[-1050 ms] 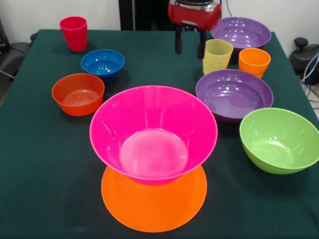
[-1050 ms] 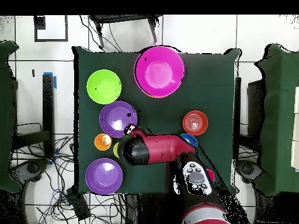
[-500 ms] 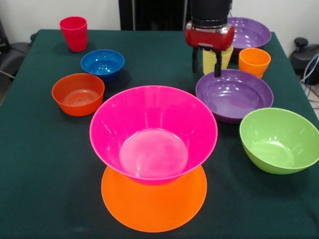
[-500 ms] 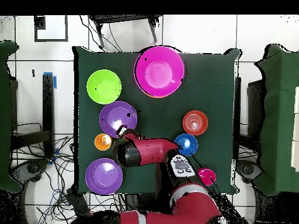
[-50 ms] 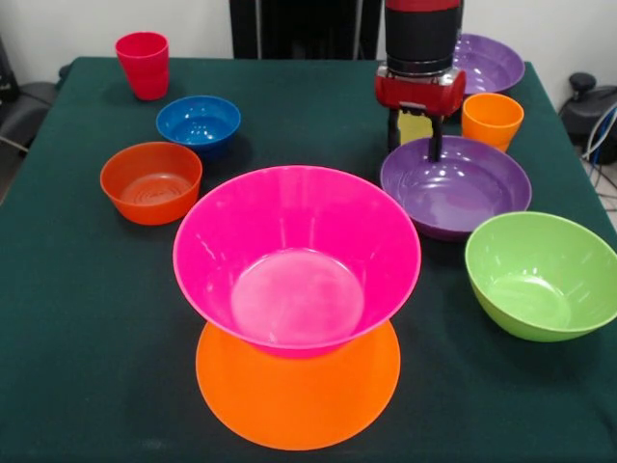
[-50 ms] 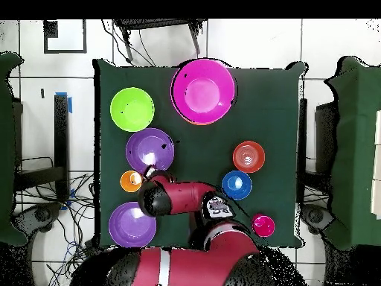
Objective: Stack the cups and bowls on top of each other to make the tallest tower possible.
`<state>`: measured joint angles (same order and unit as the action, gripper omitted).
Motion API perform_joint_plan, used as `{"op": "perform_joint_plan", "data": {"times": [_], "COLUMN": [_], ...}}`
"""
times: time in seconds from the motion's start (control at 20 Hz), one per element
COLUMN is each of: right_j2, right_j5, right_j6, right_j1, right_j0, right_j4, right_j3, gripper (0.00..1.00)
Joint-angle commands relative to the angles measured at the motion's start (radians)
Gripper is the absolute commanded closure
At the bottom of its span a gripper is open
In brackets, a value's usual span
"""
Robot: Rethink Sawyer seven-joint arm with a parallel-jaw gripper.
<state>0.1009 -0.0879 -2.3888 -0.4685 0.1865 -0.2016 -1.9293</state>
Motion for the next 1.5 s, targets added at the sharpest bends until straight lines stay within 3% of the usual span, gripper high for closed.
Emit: {"op": "perform_joint_plan", "data": {"times": [0.05, 0.2, 0.25, 0.75, 0.95, 1.15, 1.25, 1.5], "right_j2": [-0.028, -0.057, -0.067, -0.015, 0.045, 0.064, 0.084, 0.16], "right_j5": [-0.077, -0.074, -0.074, -0.061, 0.018, 0.075, 0.088, 0.172], "right_j6": [-0.144, -0.125, -0.119, -0.122, -0.119, -0.119, -0.113, -0.108], "right_j1": [0.087, 0.087, 0.087, 0.031, -0.08, -0.139, -0.138, -0.23], "right_j0": [-0.058, -0.084, -0.092, -0.033, 0.004, 0.003, 0.018, 0.063], "right_j4": [0.05, 0.056, 0.058, 0.053, 0.048, 0.074, 0.076, 0.103], "right_j3": [0.041, 0.055, 0.059, 0.007, -0.063, -0.091, -0.09, -0.128], "gripper": [0.0, 0.0, 1.0, 1.0, 1.0, 1.0, 1.0, 1.0]}}
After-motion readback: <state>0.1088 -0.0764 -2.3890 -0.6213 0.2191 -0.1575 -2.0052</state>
